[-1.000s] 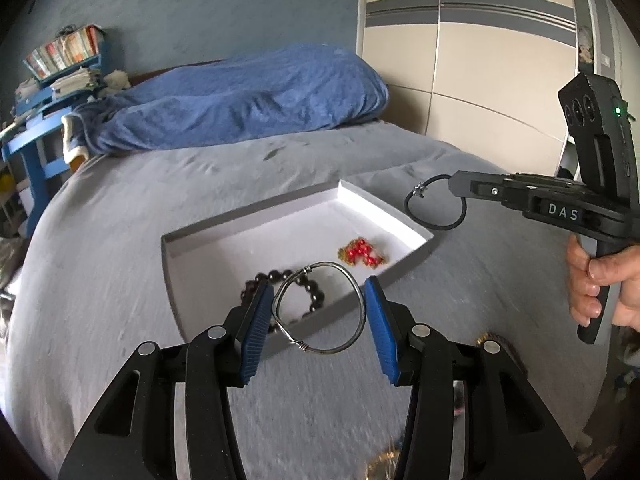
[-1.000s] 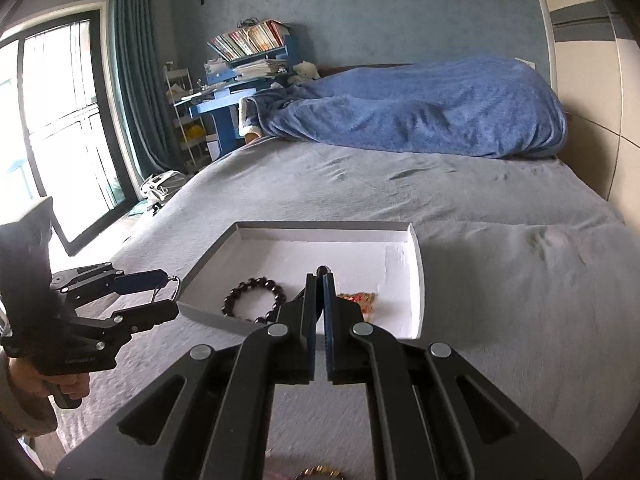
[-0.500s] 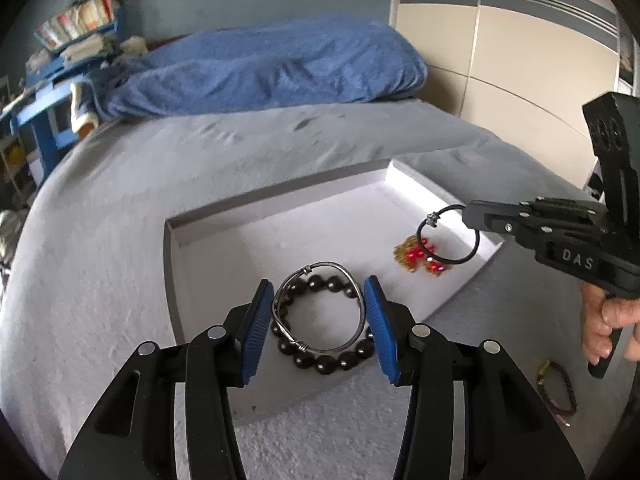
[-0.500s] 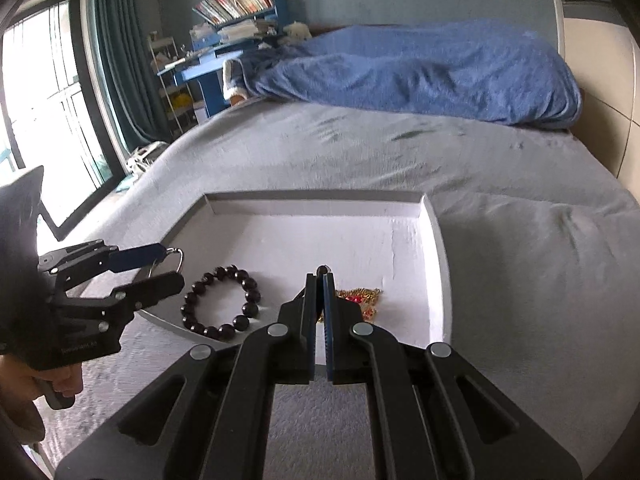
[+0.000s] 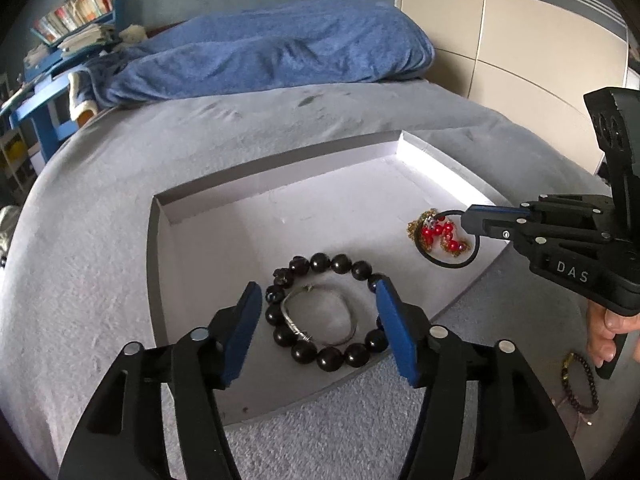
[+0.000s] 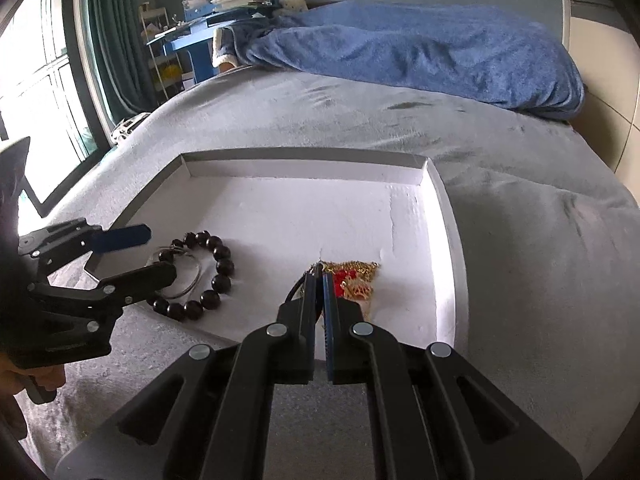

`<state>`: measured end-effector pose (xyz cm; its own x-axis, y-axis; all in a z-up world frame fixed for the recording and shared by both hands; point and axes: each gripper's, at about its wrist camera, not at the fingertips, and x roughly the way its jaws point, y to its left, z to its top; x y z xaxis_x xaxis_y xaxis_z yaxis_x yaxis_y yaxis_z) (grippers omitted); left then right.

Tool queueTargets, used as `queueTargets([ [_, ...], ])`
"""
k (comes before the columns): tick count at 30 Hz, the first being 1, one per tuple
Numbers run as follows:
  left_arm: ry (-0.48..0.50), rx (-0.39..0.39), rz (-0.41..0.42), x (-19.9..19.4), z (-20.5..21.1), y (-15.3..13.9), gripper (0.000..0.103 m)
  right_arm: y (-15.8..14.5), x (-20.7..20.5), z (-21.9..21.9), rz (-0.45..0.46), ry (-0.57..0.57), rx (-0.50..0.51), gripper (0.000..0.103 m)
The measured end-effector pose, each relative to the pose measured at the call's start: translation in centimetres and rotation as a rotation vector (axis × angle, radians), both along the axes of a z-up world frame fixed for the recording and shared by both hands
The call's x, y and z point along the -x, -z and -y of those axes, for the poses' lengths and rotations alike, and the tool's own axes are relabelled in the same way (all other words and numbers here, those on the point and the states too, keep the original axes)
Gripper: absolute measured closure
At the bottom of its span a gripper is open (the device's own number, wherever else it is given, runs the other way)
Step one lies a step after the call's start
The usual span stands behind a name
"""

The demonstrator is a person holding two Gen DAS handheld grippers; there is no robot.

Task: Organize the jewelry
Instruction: 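Open both tools to drop the bangle and hair tie in the box, then move both open tools back to the jewelry pile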

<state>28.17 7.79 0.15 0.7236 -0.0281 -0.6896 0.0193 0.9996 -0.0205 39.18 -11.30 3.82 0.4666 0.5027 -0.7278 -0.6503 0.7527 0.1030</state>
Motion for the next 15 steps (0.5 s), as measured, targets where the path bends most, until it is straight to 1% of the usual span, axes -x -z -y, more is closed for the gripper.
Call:
queueTargets([
  [1,-0.001,-0.003,0.002,0.1,0.1,-0.1,0.04,-0.1,0.1,0.1,0.002,0.001,-0.002,0.1],
  [2,-0.002,-0.002,0.005,0.2,0.0,-0.2,0.033,-0.2,0.1,0.2,0.004,0.004,-0.007,0.098],
  [3,-0.002,0.001,0.022,0.6,0.1,-0.5,0.028,-0.3,0.3,0.5,0.006,0.007,-0.017,0.096],
  [4,0.0,0.004,0.036,1.0,0.2,-0.8,0.027,-0.5,0.5,0.7,0.012,0.011,-0.025,0.094],
  [5,0.002,0.008,0.045,1.3,0.2,-1.1,0.026,-0.9,0.9,1.2,0.021,0.017,-0.04,0.087],
  [6,0.003,0.012,0.056,1.8,0.3,-1.4,0.02,-1.2,1.3,1.6,0.027,0.019,-0.056,0.079],
  [7,0.001,0.012,0.067,2.3,0.4,-1.7,0.018,-1.4,1.7,2.0,0.031,0.023,-0.067,0.075],
  [8,0.004,0.019,0.082,3.1,0.6,-2.0,0.018,-1.7,2.2,2.5,0.036,0.027,-0.081,0.068],
  [9,0.008,0.027,0.084,3.5,0.7,-2.1,0.018,-2.0,2.7,3.1,0.043,0.031,-0.094,0.064],
  [10,0.01,0.029,0.084,3.9,0.9,-2.2,0.017,-2.2,3.1,3.6,0.05,0.037,-0.103,0.062],
  [11,0.011,0.028,0.085,4.6,1.1,-2.3,0.011,-2.4,3.7,4.4,0.054,0.046,-0.113,0.059],
  [15,0.014,0.056,0.114,7.5,1.9,-2.5,0.01,-2.8,5.5,6.5,0.059,0.076,-0.134,0.055],
])
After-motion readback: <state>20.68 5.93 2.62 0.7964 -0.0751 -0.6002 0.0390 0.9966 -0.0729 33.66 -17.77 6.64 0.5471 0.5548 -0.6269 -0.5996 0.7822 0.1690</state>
